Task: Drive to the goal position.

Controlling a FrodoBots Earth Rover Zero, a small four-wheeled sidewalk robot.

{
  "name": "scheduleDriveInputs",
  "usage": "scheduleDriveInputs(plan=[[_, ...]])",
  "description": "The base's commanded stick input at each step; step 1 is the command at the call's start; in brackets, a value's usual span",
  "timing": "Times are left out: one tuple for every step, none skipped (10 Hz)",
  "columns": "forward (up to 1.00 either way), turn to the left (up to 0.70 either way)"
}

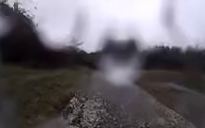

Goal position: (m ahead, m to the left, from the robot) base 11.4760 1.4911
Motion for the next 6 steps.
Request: scheduleDriveInputs(plan=[[0.7,0.0],[0.7,0.0],[0.7,0.0],[0.7,0.0],[0.7,0.0],[0.7,0.0]])
